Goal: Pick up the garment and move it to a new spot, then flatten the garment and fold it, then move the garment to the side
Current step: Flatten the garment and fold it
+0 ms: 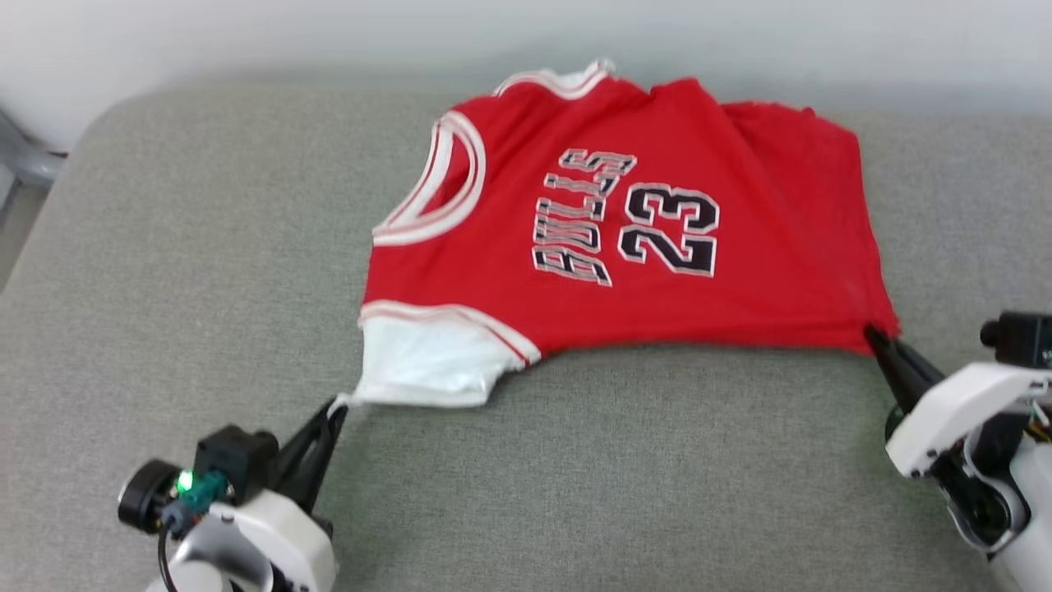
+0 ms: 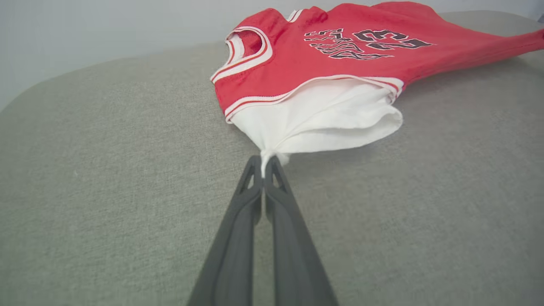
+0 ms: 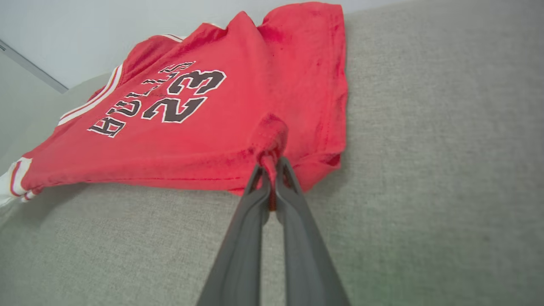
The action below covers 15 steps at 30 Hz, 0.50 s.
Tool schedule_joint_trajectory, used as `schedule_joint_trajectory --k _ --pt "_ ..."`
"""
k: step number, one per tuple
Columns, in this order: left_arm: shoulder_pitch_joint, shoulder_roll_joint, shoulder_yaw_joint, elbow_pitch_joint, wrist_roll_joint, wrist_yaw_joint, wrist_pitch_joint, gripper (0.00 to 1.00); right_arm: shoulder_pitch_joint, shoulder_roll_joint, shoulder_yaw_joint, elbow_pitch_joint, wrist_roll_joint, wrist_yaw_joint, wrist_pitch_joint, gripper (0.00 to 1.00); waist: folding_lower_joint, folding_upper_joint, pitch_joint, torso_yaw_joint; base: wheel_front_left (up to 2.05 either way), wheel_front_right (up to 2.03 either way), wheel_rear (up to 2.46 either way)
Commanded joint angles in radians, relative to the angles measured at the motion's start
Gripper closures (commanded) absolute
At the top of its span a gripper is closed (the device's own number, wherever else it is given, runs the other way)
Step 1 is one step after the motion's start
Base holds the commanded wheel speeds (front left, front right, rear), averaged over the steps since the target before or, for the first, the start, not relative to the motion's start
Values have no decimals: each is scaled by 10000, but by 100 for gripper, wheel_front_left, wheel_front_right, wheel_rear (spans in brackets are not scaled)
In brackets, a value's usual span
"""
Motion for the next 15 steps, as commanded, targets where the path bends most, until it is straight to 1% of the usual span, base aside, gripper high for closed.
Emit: schedule_joint_trajectory --k 1,5,9,12,15 --pt "260 101 -27 -114 -63 25 87 100 305 -97 41 -35 168 -11 39 100 3 -1 -280 39 0 0 0" --pt "994 363 -135 -616 -256 -31 447 100 1003 -374 140 -240 790 -11 151 100 3 -1 -710 64 0 0 0" --pt "1716 681 -328 -1244 -559 -183 859 100 1738 -675 276 -595 1360 -11 355 100 3 -1 -1125 86 0 0 0" --pt "2336 769 -482 -1654 -996 -257 1196 100 2370 -935 309 -853 1834 -11 624 100 3 -1 -1470 103 0 0 0" --pt "2824 1054 -696 -2080 -1238 -340 1575 100 2953 -1226 434 -1295 2172 -10 1001 100 3 -1 -1701 91 0 0 0"
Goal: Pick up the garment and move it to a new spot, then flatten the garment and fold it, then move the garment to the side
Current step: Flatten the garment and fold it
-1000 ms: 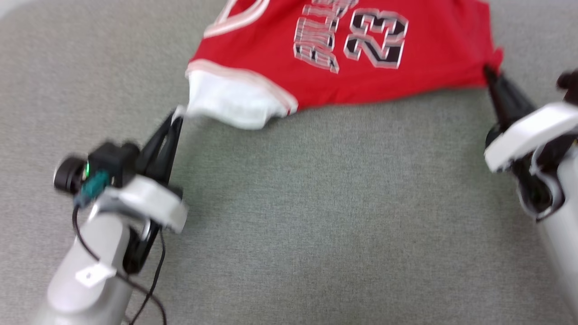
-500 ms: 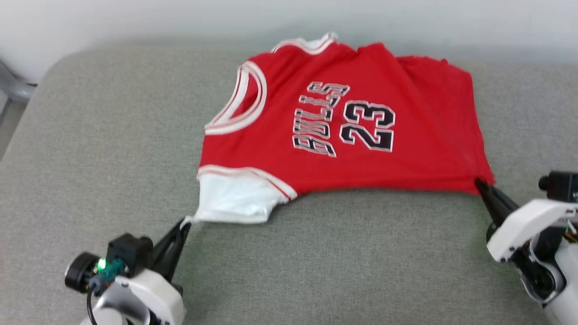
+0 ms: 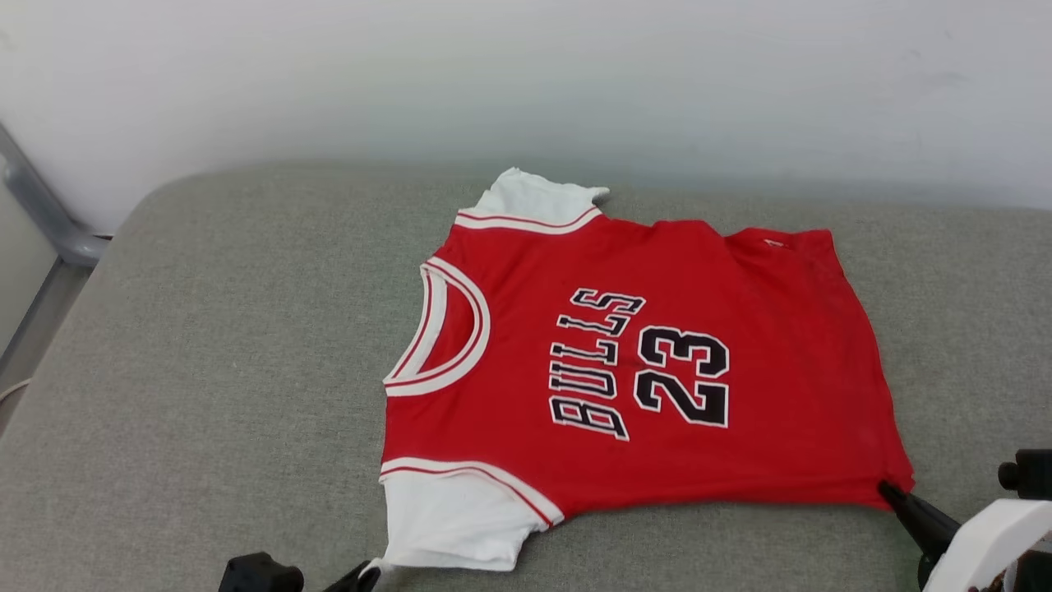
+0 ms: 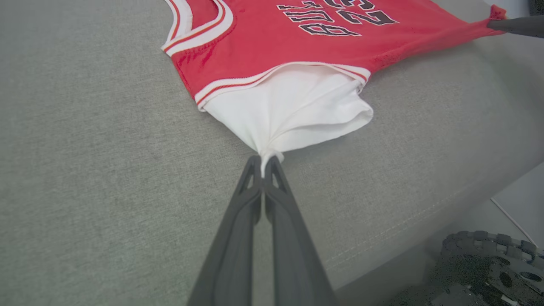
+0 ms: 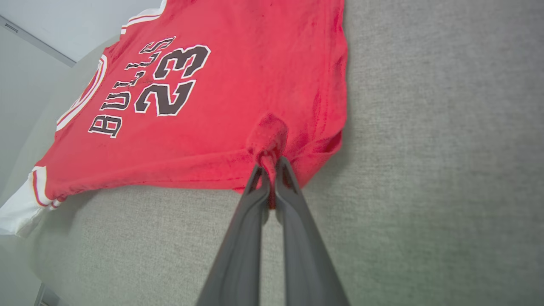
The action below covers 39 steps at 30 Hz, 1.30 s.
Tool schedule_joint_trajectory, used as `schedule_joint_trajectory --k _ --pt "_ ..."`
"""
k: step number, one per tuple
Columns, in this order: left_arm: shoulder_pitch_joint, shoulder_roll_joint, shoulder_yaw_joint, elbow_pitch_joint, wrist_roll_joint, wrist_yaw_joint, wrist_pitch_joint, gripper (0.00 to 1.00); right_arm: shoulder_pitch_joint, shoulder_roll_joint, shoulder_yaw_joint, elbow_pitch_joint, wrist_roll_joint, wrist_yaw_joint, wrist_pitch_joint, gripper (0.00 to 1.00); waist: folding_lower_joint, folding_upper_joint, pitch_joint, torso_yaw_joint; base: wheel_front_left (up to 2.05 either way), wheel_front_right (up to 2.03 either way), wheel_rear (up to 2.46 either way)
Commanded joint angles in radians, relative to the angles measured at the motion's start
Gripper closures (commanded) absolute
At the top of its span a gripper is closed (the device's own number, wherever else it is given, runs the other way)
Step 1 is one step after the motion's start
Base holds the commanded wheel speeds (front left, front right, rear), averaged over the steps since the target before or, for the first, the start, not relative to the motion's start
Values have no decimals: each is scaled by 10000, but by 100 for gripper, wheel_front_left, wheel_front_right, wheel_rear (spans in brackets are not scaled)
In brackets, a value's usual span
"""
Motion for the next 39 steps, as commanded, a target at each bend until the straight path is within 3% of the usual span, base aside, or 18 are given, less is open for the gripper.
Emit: schedule_joint_trajectory --k 1,8,15,28,39 --pt "229 111 -20 -187 -206 -12 102 100 295 -149 -5 -209 155 -10 132 100 3 -1 -179 -10 0 0 0" --pt "1468 1031 -97 -1282 -1224 -145 869 100 1810 -770 -290 -1433 942 -10 927 100 3 -1 -541 -17 0 0 0" --pt "1162 1214 267 -1975 -1259 -28 625 100 2462 -944 -981 -2428 975 -10 1219 100 3 -1 -493 -152 0 0 0" --pt "-1322 927 591 -1577 -919 -67 584 100 1545 -388 -2057 -3452 361 -8 2437 100 3 -1 579 -480 0 0 0" --pt "-3456 772 184 -163 -859 -211 648 100 245 608 -2816 -2977 -771 -8 3274 100 3 -1 1593 -644 0 0 0"
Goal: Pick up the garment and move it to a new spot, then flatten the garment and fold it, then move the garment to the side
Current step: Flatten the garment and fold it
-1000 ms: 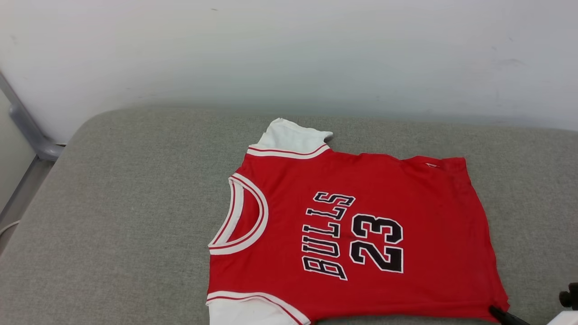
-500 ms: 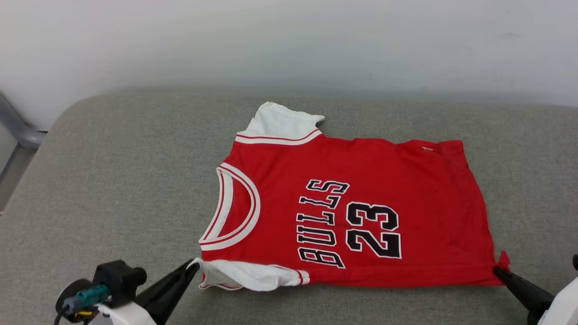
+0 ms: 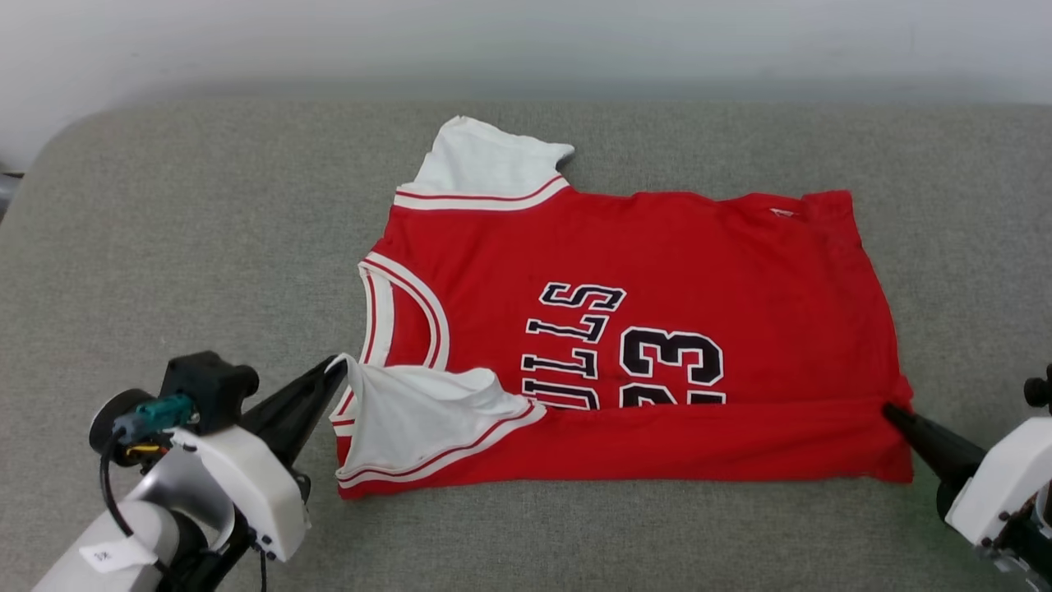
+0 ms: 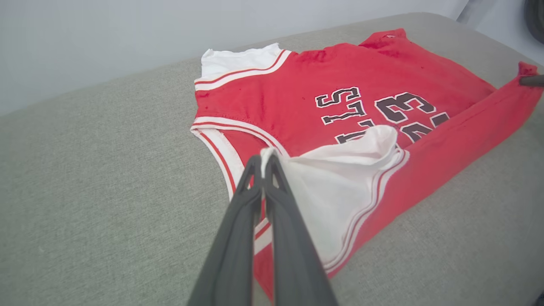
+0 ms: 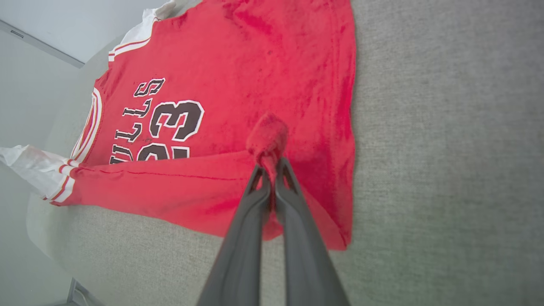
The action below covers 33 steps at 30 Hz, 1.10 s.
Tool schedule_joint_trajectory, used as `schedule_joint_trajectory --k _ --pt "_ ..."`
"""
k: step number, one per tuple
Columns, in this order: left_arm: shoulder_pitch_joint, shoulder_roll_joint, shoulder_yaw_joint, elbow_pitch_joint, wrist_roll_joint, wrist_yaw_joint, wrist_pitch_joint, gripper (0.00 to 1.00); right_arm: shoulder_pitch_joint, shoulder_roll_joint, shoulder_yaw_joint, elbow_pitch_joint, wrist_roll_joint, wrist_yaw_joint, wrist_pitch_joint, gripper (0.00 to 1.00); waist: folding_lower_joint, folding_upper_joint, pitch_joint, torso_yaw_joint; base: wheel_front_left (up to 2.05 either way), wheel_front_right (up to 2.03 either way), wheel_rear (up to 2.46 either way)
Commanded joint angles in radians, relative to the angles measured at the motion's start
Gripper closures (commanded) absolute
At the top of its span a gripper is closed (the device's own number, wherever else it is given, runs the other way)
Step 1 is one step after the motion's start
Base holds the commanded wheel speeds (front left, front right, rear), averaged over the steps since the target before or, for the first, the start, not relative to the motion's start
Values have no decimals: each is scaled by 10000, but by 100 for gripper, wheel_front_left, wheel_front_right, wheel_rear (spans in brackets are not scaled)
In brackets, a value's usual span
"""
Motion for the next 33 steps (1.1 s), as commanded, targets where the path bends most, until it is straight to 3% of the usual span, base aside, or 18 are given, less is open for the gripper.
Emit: schedule_joint_trajectory --k 1,16,17,18,19,26,33 --pt "-183 -72 -6 115 26 -38 6 100 -162 75 -74 20 -37 -8 7 100 -2 0 163 -16 0 0 0" --pt "-2034 -622 -893 2754 763 109 -11 100 -1123 946 -331 577 -1262 -8 508 100 -2 0 822 -146 0 0 0" --pt "-2082 -674 -902 2919 805 174 -31 97 -1132 975 -357 603 -1376 -8 487 88 -2 0 821 -149 0 0 0" --pt "-2138 -736 -932 3046 859 220 -66 30 -1147 1001 -355 619 -1498 -8 453 0 -2 0 812 -152 0 0 0" --pt "-2174 -797 -950 3190 926 307 -109 0 -1157 1128 -388 678 -1466 -8 462 0 -2 0 782 -157 0 0 0" --pt "-2051 -1502 -624 3827 548 813 -782 0 -1202 1138 -188 672 -2088 -8 418 0 -2 0 217 -159 0 0 0" --pt "-1405 -1969 -199 3081 -42 1535 -917 0 -664 775 30 -388 -3636 -8 692 0 -2 0 -430 -99 0 0 0"
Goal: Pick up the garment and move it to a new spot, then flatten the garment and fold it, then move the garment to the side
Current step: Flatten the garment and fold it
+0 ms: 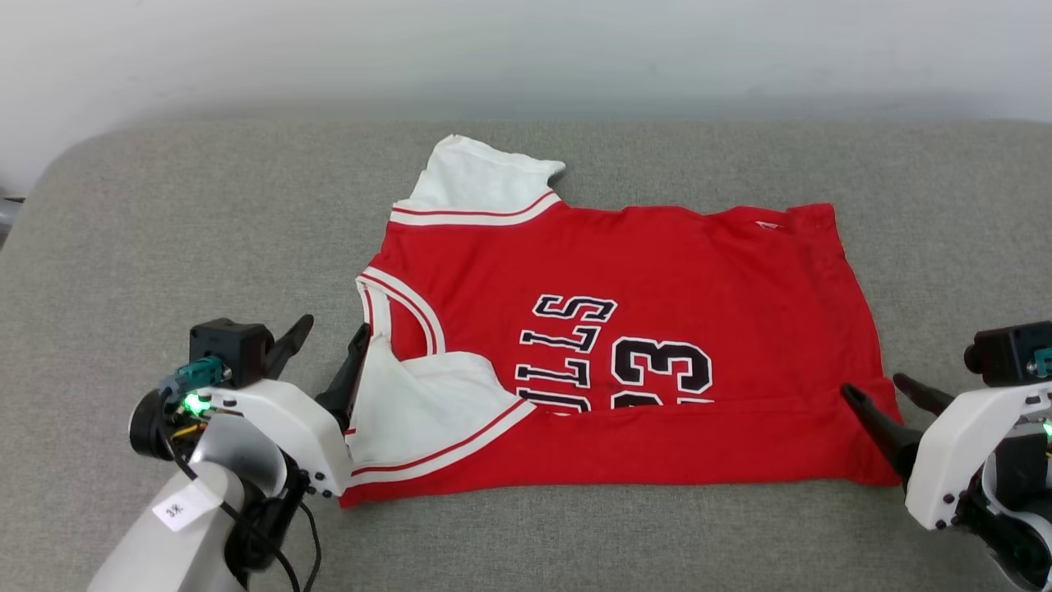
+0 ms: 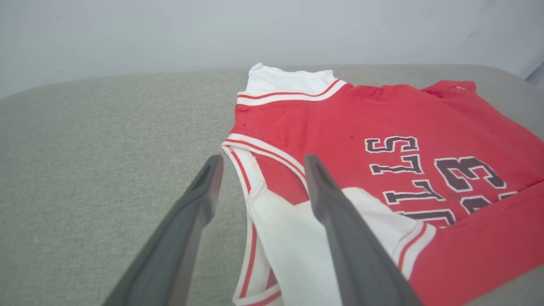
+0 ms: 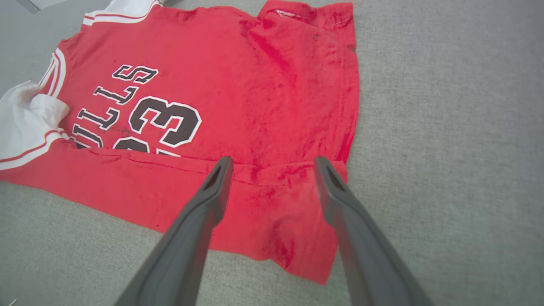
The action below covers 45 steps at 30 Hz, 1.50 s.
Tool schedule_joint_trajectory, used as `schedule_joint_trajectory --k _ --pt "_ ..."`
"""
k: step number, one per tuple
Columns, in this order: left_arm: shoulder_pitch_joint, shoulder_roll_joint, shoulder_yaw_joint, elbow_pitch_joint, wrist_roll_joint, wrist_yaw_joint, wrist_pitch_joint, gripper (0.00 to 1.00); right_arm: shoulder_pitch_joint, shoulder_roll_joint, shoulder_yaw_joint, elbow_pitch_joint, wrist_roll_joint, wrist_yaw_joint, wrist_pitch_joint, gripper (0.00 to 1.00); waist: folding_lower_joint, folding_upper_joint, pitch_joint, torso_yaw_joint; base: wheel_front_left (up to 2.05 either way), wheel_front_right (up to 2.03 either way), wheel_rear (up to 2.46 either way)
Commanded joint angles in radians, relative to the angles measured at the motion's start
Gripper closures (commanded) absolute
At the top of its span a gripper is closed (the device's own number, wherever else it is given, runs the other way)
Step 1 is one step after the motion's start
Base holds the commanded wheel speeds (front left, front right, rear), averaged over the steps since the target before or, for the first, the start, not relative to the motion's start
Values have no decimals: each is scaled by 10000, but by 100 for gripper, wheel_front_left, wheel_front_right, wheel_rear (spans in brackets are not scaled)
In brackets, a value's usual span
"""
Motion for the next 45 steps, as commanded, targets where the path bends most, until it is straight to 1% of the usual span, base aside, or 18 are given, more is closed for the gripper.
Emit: schedule_joint_trajectory --k 1,3,6,11,14,18,21,23,28,33,37,38,39,40,42,45 --pt "261 -66 27 -191 -79 126 79 0 229 92 -75 -182 -147 -8 159 0 0 0 -169 43 0 0 0" --pt "583 -86 35 -662 -193 382 312 0 460 295 -336 -546 -424 -8 541 0 0 0 -266 60 0 0 0" --pt "1127 30 -76 -1402 -267 818 904 0 916 682 -817 -1143 -865 -8 1321 0 0 0 -333 63 0 0 0" --pt "1955 429 -361 -2553 -133 1542 1967 0 1608 1303 -1635 -2051 -1859 -8 2541 0 0 0 -226 22 0 0 0" --pt "2317 674 -460 -2973 0 1965 2506 0 1868 1664 -2009 -2537 -2355 -8 3105 0 0 0 -78 -4 0 0 0" --pt "2519 991 -630 -3247 137 2313 3221 0 2065 1983 -2320 -2997 -2797 -8 3574 0 0 0 145 -54 0 0 0" --pt "2524 1151 -648 -3317 213 2522 3495 0 2103 2107 -2451 -3201 -3020 -8 3726 0 0 0 306 -93 0 0 0" --pt "2484 1190 -619 -3287 242 2628 3581 0 2097 2198 -2480 -3305 -3086 -8 3787 0 0 0 416 -124 0 0 0" --pt "2346 1178 -542 -2964 233 2737 3566 0 1965 2284 -2488 -3485 -3112 -8 3838 0 0 0 731 -240 0 0 0" --pt "2163 1266 -717 -2367 326 2547 3696 0 1806 2296 -2482 -3561 -3116 -8 3811 0 0 0 1060 -340 0 0 0" --pt "2162 1131 -945 -1828 124 2283 4028 0 1806 2312 -2514 -3593 -3032 -8 3776 0 0 0 1244 -377 0 0 0" --pt "2196 1092 -1041 -1695 35 2187 4162 13 1791 2308 -2548 -3598 -3039 -8 3748 0 0 0 1267 -385 0 0 0" --pt "2247 1052 -1109 -1581 -44 2101 4273 60 1774 2295 -2565 -3591 -3058 -8 3717 0 0 0 1284 -390 0 0 0" --pt "2284 1002 -1140 -1504 -139 2020 4331 100 1755 2264 -2570 -3584 -3092 -8 3683 0 0 0 1289 -386 0 0 0" --pt "2301 936 -1155 -1425 -245 1917 4305 100 1732 2228 -2589 -3557 -3124 -8 3581 0 0 0 1243 -356 0 0 0" --pt "2283 969 -1085 -1418 -280 1906 4110 100 1742 2114 -2592 -3464 -3273 -8 3530 0 0 0 1146 -298 0 0 0"
